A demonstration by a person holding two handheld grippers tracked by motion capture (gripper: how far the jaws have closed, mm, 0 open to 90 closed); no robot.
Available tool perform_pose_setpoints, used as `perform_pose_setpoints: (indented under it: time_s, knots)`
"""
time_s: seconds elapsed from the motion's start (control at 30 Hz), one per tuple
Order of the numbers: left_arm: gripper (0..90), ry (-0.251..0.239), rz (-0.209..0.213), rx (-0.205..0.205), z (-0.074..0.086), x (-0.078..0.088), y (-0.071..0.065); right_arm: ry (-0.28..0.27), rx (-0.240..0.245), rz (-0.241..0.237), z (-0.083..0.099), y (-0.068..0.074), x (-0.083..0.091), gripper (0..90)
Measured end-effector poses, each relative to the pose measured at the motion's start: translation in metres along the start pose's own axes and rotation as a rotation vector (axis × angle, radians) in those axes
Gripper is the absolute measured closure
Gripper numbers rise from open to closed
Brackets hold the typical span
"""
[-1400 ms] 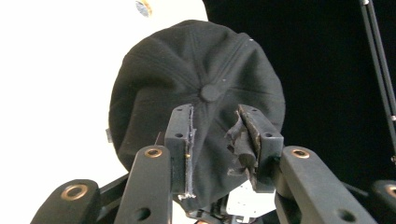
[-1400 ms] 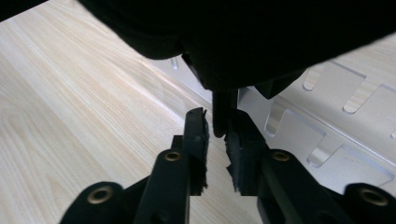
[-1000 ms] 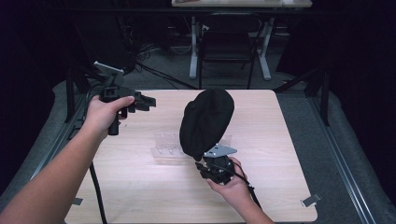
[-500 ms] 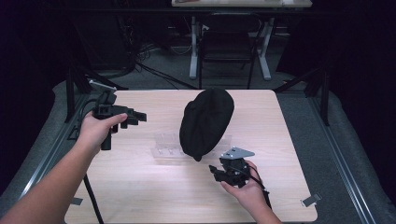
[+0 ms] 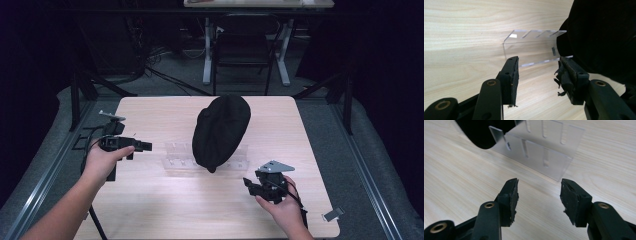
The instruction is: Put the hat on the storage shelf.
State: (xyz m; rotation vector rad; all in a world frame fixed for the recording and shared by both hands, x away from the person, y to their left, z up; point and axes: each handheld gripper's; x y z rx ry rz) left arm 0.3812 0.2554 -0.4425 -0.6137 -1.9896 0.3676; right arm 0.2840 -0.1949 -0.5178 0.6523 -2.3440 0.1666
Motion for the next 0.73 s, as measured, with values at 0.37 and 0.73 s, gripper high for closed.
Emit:
perform_pose_setpoints:
  time_s: [0.37, 0.73]
  knots:
    - [49.8, -0.041, -0.057, -0.047, 0.033, -0.010, 0.026, -0.031, -0.046, 0.038, 0.011, -0.018, 0.002, 47.6]
    - [48.1, -0.111, -0.070, -0.092, 0.068, -0.023, 0.044, -0.086, -0.073, 0.058, 0.017, -0.033, 0.012, 45.3]
Point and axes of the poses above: each handheld gripper's, and its own axes: x roughly backward along the jaws, z roughly out of its underside, y roughly to its left, and after that the axes turned 1 degree about x, right-handed
